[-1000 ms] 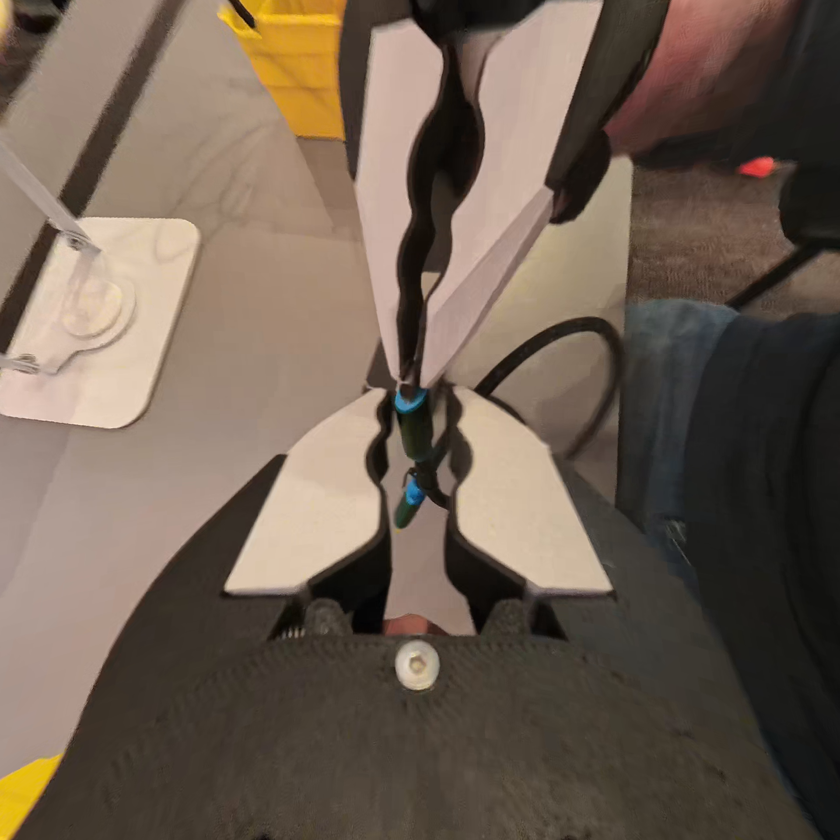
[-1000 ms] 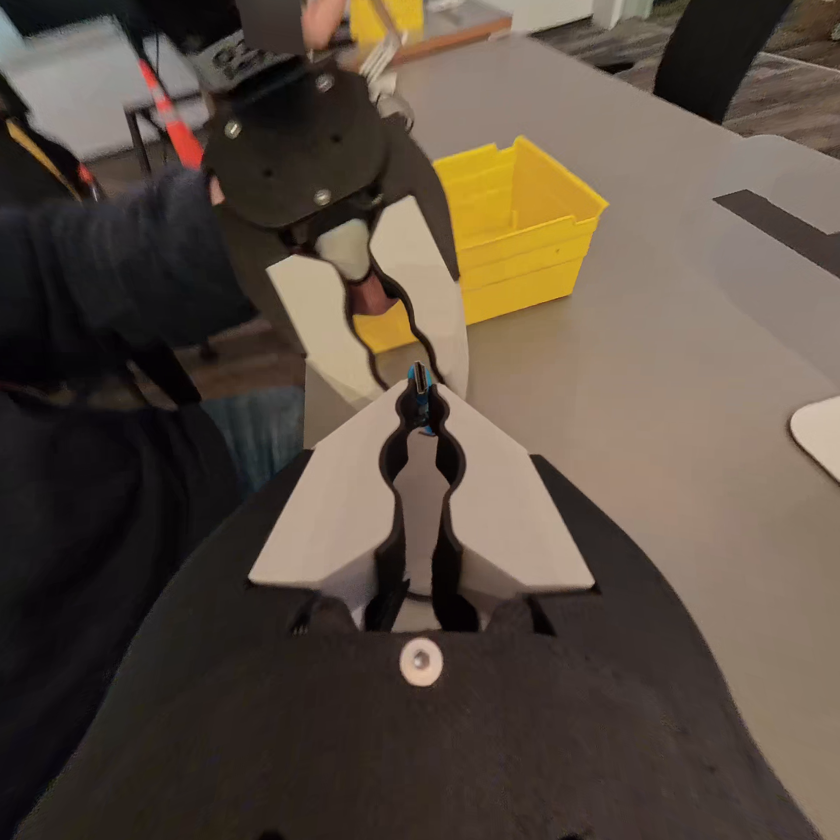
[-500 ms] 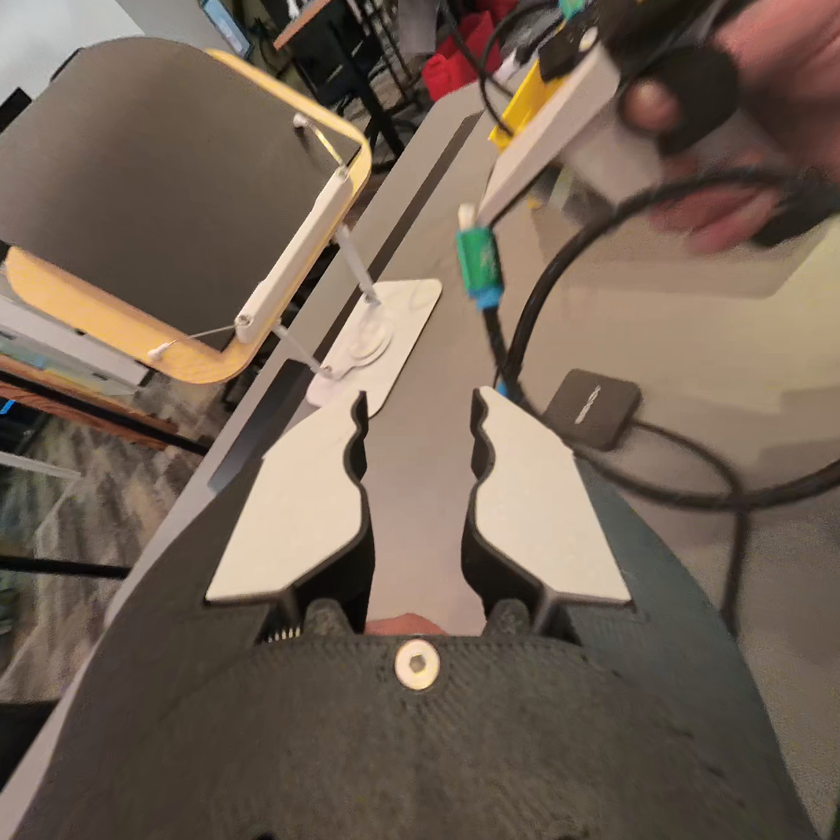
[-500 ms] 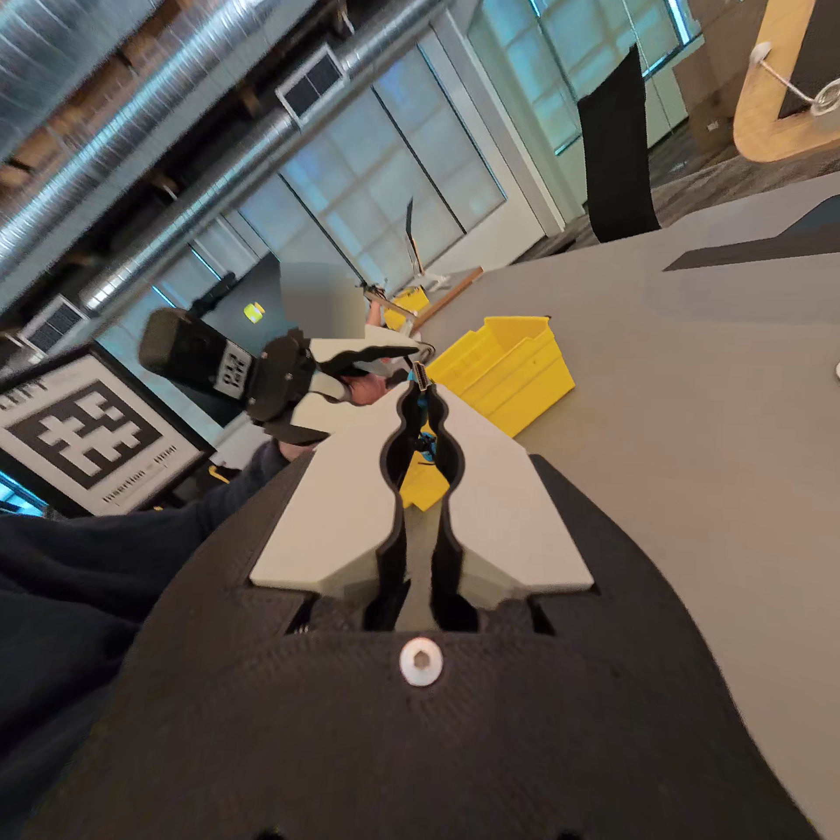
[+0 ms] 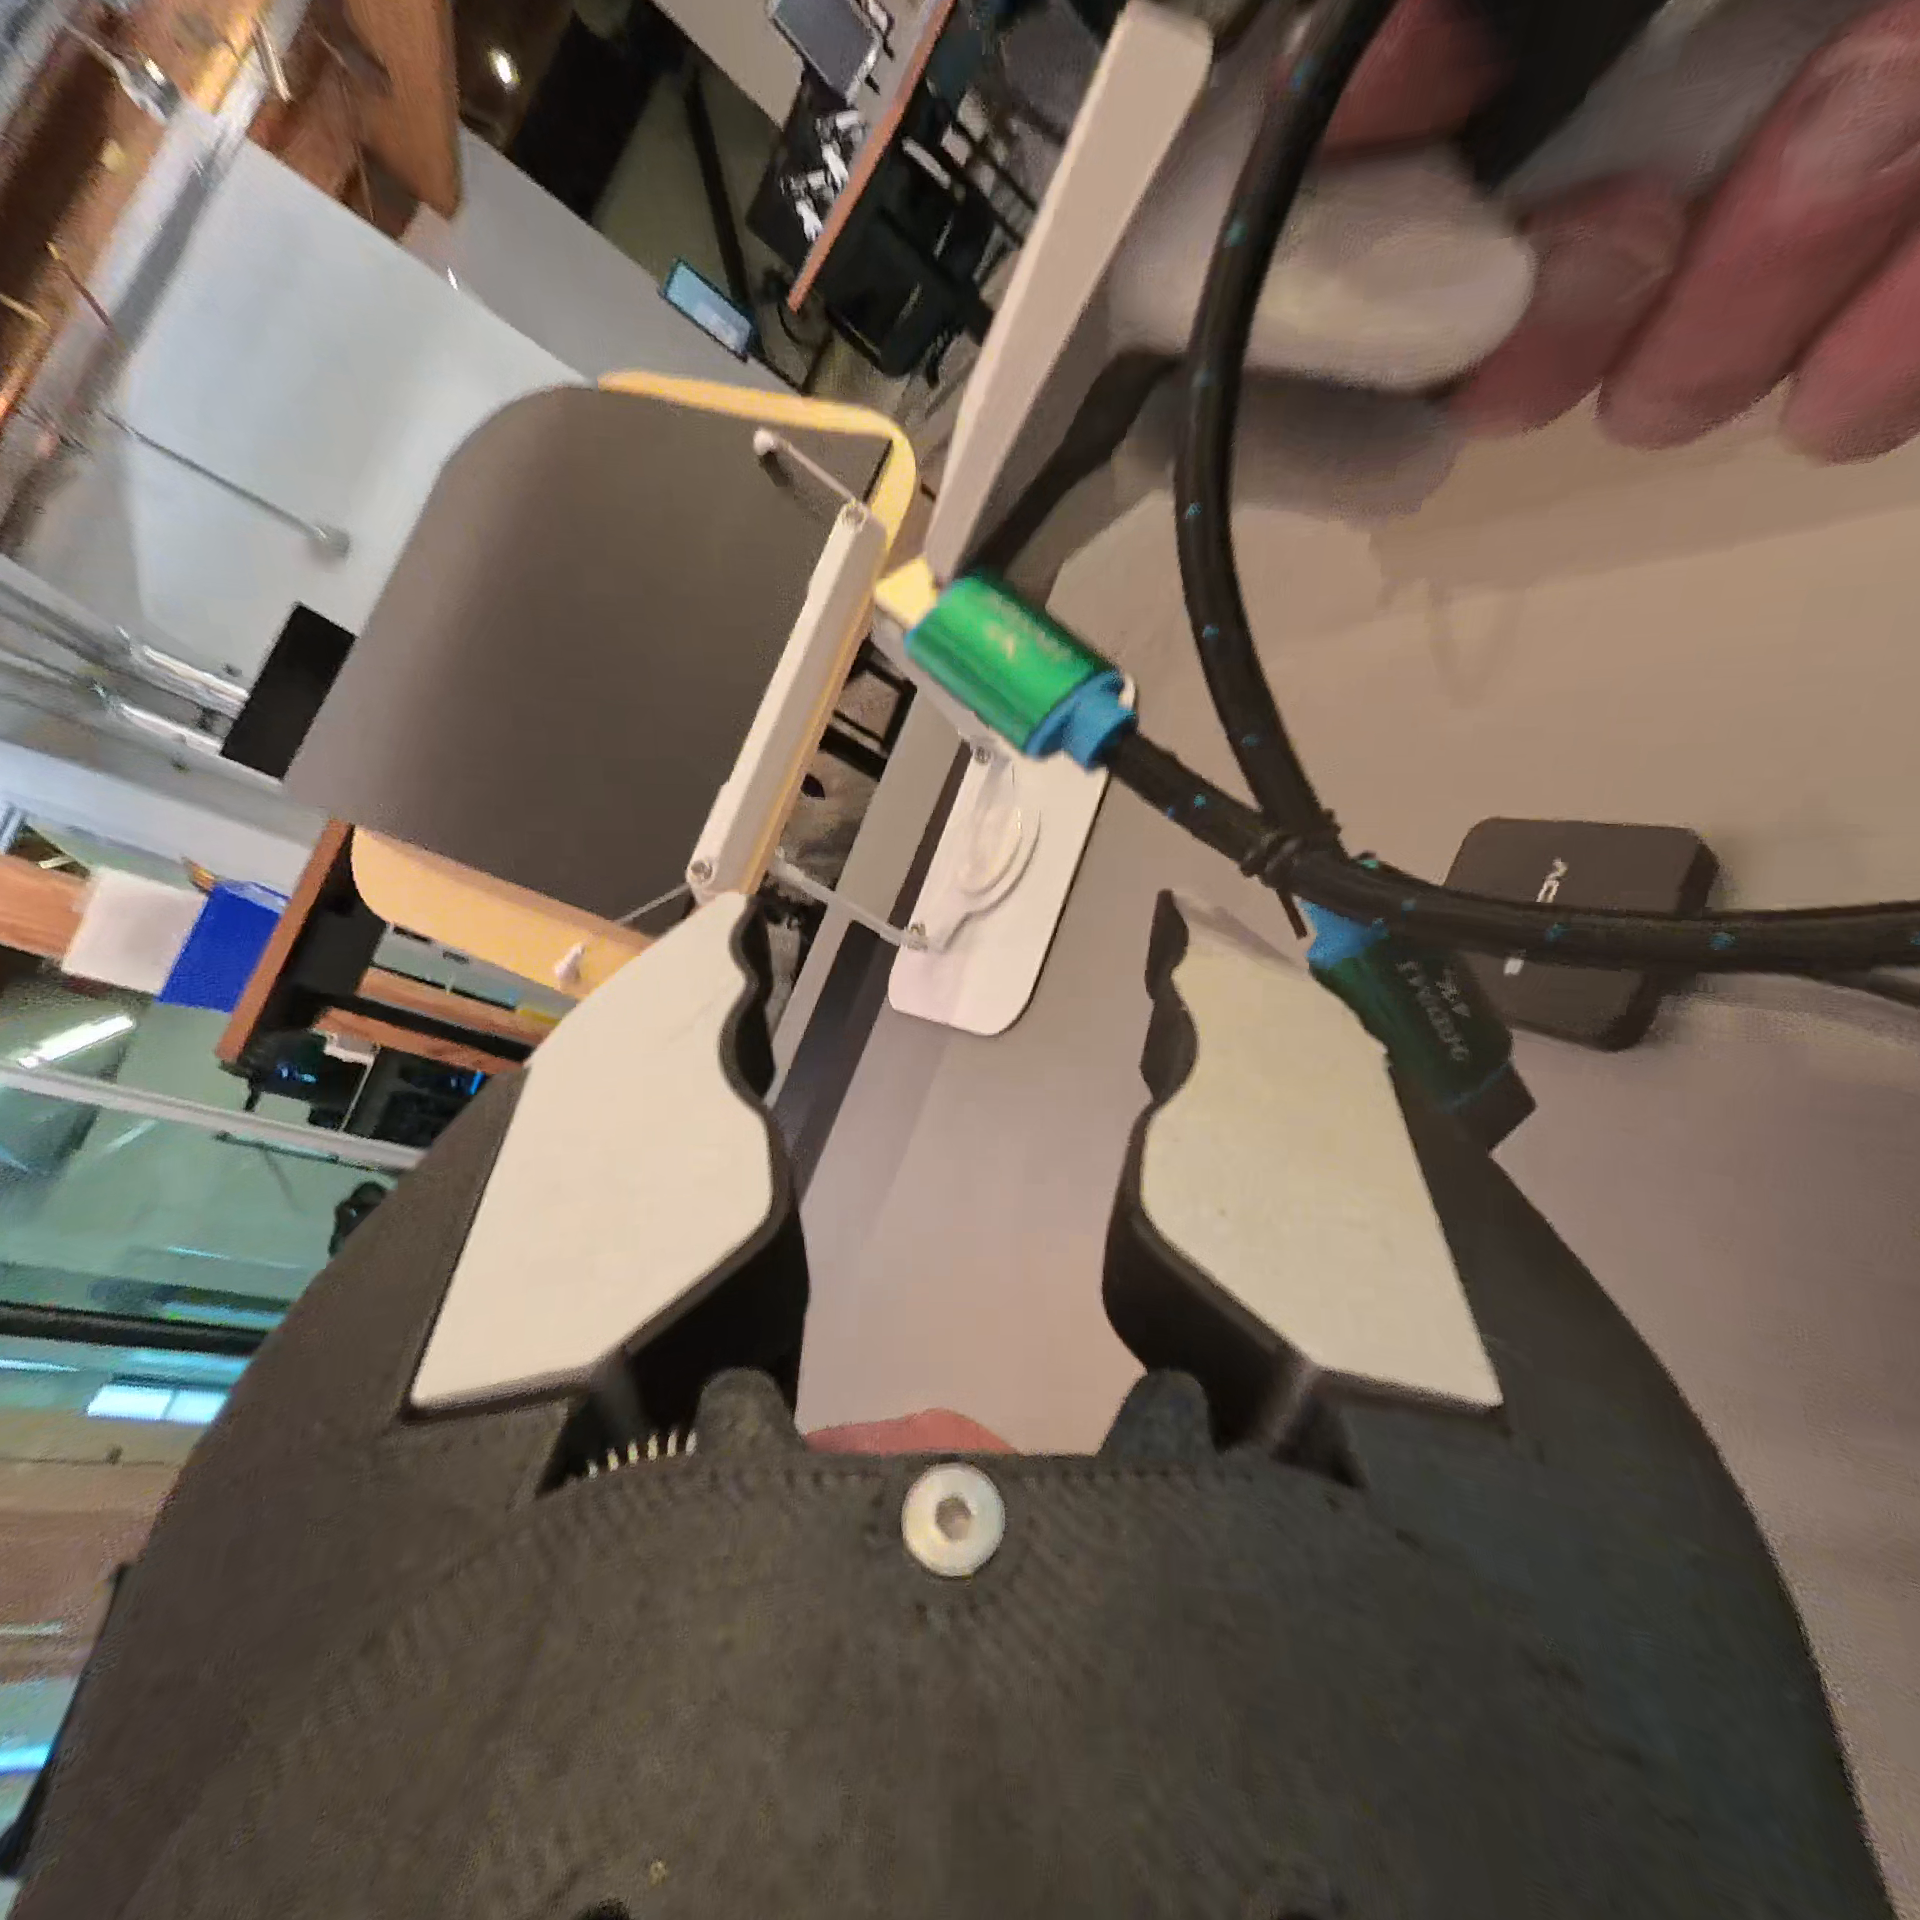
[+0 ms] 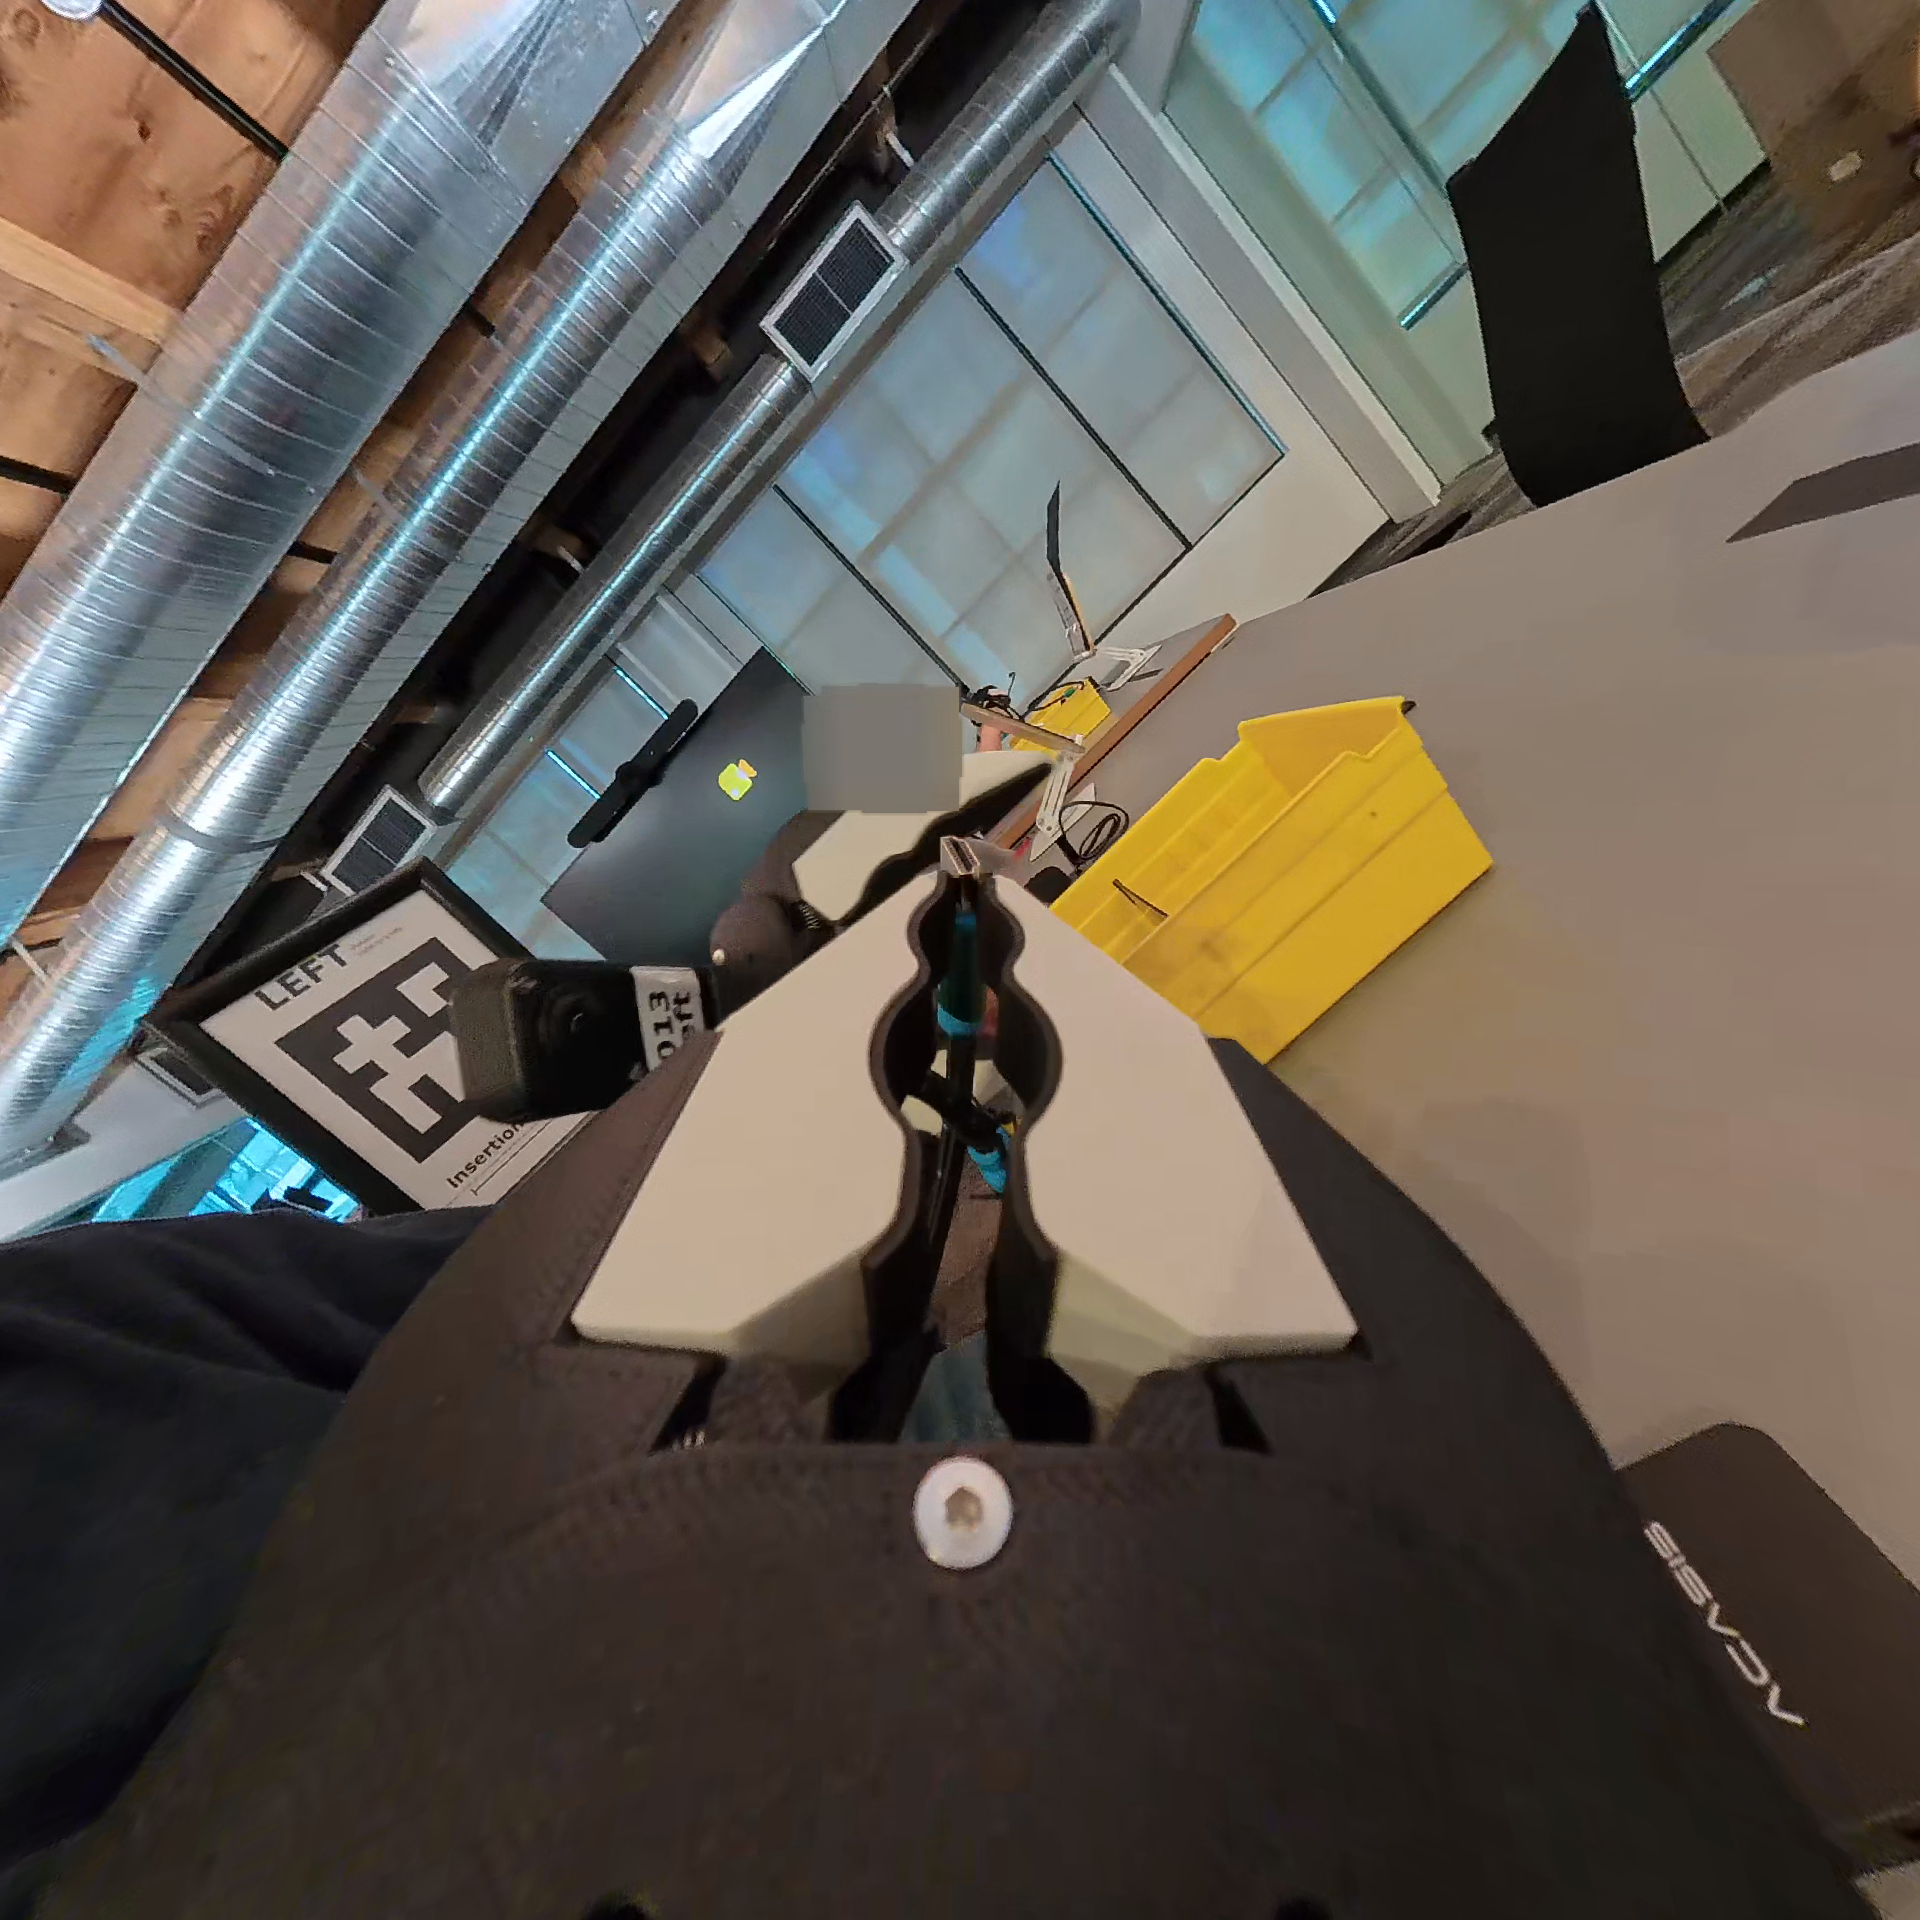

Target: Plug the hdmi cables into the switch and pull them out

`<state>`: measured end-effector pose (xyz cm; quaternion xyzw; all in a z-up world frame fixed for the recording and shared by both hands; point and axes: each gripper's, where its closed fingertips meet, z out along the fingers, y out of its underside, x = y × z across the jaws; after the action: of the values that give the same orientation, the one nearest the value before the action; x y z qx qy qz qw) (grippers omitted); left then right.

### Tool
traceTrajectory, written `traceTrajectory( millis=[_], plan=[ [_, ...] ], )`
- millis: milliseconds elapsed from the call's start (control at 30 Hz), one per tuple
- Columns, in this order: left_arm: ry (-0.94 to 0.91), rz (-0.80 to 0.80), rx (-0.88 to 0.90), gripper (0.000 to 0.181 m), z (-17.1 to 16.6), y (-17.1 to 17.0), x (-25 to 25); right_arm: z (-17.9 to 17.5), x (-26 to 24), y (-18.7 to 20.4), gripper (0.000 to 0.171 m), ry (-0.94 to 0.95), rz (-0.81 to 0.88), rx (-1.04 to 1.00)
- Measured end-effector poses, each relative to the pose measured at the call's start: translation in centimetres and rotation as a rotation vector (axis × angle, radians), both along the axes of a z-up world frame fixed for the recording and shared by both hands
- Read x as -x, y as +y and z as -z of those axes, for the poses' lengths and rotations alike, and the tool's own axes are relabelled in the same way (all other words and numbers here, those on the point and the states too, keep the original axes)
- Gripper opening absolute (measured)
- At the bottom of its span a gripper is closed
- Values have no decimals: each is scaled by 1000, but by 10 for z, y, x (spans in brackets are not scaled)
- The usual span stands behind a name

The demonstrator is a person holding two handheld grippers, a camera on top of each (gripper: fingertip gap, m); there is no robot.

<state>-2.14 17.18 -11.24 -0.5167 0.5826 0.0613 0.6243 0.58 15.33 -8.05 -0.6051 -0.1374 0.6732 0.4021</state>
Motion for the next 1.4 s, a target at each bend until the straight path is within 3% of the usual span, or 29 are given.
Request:
traceTrajectory(
  millis=[467, 633, 767, 933, 1167, 1267, 1333, 1400],
  plan=[
    [-76, 43, -181, 50, -6, -20, -22, 14, 7, 6, 1, 47, 32, 78],
    [-63, 53, -261, 20, -6, -28, -28, 22, 9, 8, 0, 43, 46, 98],
    [-76, 58, -223, 18, -3, -27, -29, 26, 9, 10, 0, 36, 67, 106],
    [-190, 105, -69, 17, -9, -27, -26, 23, 8, 8, 0, 49, 74, 91],
    [-360, 295, 266, 15, -27, -38, -19, 17, 3, 1, 0, 29, 6, 0],
    [-418, 389, 397, 15, -36, -47, -19, 4, 5, -12, 13, 40, -65, -91],
    [-475, 444, 465, 15, -43, -52, -18, -4, 6, -21, 9, 58, -107, -141],
    [-536, 497, 543, 14, -50, -56, -16, -8, 8, -27, 17, 71, -145, -163]
  ],
)
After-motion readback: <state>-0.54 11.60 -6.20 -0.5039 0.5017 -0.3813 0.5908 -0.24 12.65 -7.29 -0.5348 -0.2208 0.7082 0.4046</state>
